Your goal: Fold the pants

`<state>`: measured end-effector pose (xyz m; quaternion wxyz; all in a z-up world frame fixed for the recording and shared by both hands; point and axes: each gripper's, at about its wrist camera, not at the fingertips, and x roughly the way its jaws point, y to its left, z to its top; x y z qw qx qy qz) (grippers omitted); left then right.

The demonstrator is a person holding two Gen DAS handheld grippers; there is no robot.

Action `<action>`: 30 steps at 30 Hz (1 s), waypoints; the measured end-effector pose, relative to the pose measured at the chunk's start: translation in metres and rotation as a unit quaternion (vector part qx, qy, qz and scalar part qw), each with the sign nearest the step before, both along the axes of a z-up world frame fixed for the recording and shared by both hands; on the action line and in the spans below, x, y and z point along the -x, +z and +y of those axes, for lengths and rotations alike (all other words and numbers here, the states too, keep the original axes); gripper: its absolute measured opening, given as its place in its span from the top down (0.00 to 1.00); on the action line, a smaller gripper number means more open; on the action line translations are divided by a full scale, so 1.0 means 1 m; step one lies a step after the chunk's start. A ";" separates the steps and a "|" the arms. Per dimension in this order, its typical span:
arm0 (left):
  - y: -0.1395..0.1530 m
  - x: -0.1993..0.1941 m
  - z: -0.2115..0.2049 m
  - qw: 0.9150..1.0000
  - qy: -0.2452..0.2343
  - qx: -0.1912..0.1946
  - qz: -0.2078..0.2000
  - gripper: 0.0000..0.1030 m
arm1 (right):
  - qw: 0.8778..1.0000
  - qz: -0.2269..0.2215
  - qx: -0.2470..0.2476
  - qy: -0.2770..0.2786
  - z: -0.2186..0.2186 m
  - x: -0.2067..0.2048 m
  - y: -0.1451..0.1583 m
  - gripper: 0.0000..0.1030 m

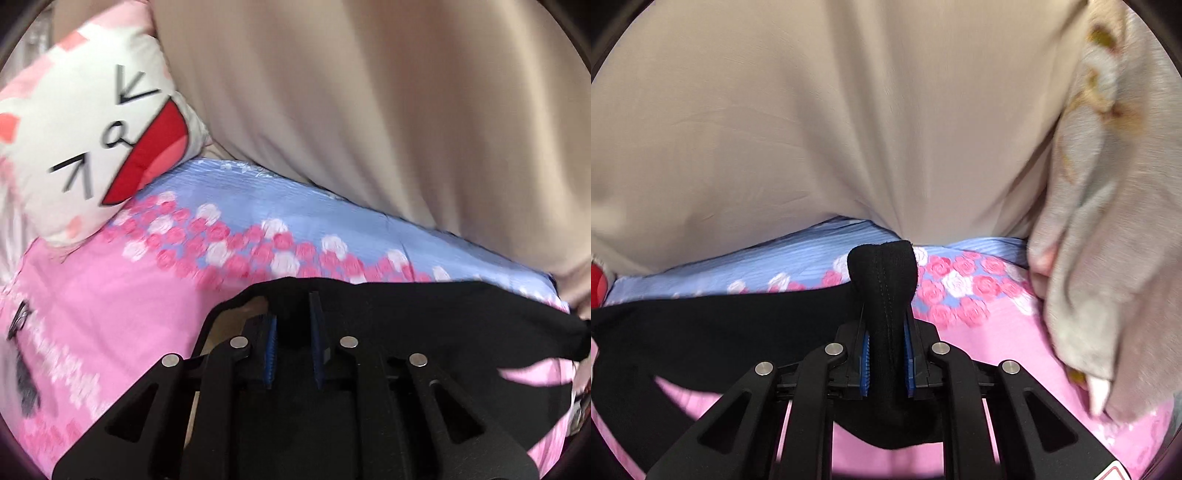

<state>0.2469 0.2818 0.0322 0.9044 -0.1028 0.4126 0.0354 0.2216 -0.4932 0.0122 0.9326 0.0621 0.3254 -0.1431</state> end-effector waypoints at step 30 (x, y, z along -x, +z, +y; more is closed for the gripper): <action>-0.108 0.058 -0.004 0.989 0.083 0.070 0.101 0.26 | 0.999 -0.001 -0.040 -0.024 0.029 0.107 -0.038 0.87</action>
